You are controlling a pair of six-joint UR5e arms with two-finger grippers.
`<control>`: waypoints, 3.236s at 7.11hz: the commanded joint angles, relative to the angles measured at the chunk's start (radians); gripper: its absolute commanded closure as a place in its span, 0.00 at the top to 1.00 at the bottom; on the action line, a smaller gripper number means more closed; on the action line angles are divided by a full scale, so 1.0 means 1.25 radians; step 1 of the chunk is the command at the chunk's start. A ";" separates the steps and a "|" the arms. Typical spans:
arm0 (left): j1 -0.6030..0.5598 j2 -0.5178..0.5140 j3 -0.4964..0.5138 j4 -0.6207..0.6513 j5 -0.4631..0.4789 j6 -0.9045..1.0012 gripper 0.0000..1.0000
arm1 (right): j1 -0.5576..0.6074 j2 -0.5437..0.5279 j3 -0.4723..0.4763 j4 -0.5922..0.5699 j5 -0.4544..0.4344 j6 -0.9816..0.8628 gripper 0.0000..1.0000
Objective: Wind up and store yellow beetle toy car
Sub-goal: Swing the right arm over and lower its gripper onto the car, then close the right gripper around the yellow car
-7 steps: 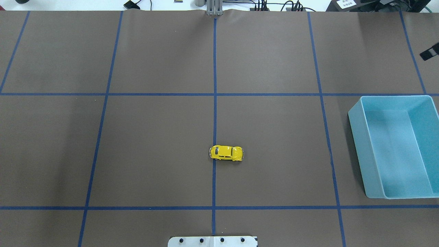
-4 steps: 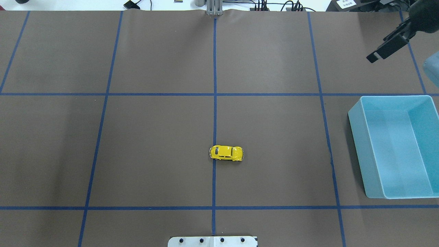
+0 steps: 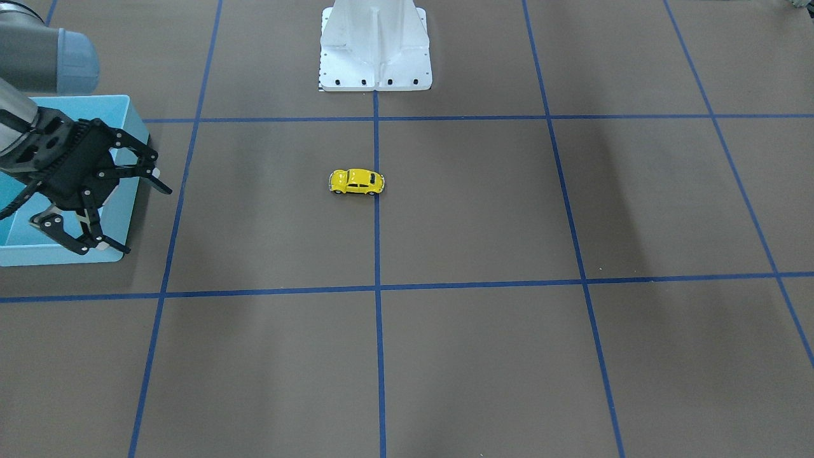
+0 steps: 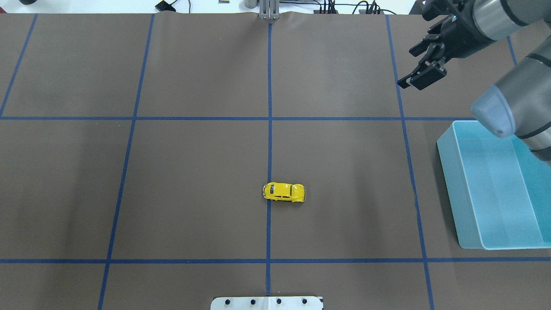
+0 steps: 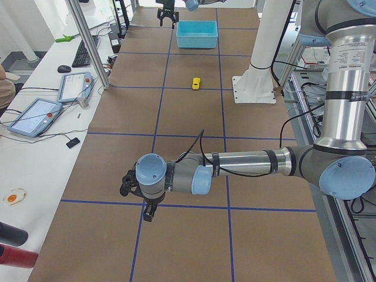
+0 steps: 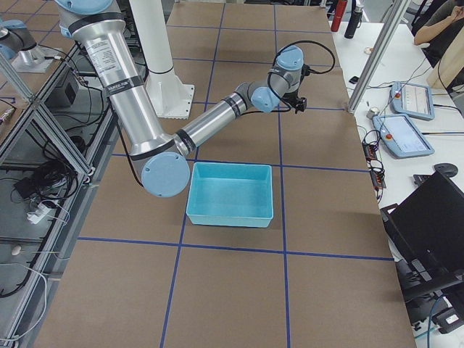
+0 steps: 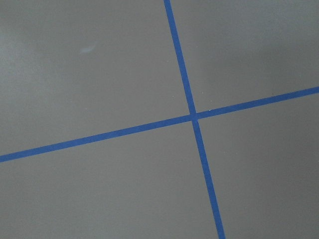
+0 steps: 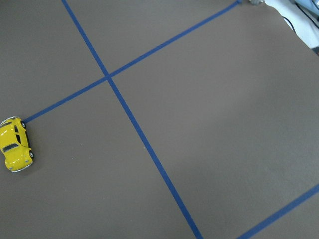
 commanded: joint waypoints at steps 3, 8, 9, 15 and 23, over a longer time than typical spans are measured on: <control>-0.001 0.005 0.000 0.000 0.001 -0.002 0.99 | -0.087 0.038 -0.041 0.054 -0.113 -0.004 1.00; -0.001 0.005 0.002 0.000 0.001 -0.003 0.99 | -0.092 0.037 -0.040 0.085 -0.170 0.002 1.00; -0.001 0.005 0.002 0.000 0.001 -0.003 0.99 | -0.092 0.053 -0.048 0.086 -0.175 0.002 1.00; 0.000 0.004 0.002 0.001 0.001 -0.015 0.99 | -0.306 0.100 -0.048 0.170 -0.243 0.000 1.00; 0.000 0.004 0.002 0.000 0.001 -0.014 0.99 | -0.472 0.100 -0.119 0.172 -0.348 0.019 1.00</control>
